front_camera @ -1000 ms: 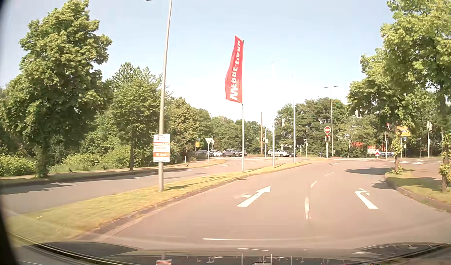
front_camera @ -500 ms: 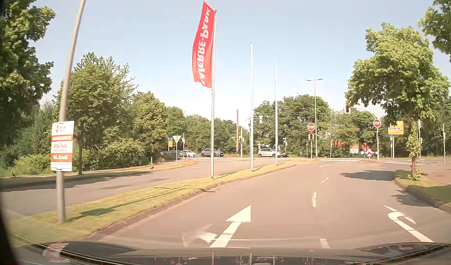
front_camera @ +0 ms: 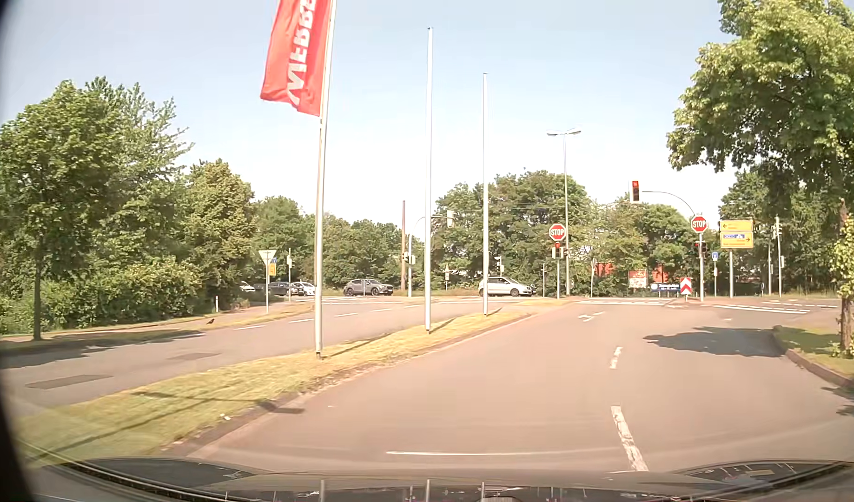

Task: Follow the waypoints while adhering to traffic rules and regulations

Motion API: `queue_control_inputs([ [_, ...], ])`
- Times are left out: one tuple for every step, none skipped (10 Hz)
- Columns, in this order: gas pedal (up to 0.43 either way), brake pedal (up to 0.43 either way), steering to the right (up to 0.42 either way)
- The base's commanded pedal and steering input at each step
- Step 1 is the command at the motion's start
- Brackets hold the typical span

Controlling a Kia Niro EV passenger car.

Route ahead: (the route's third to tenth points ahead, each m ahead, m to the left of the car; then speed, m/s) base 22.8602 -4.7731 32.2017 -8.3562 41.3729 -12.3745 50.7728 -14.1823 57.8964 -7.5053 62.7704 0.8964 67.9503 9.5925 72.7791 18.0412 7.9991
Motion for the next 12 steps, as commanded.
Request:
queue_control_inputs([
  [0.000,0.018,0.087],
  [0.000,0.018,0.087],
  [0.000,0.024,0.087],
  [0.000,0.024,0.087],
  [0.000,0.030,0.087],
  [0.000,0.030,0.087],
  [0.000,0.037,0.088],
  [0.000,0.043,0.088],
  [0.000,0.055,0.089],
  [0.000,0.067,0.089],
  [0.000,0.073,0.089],
  [0.000,0.073,0.089],
])
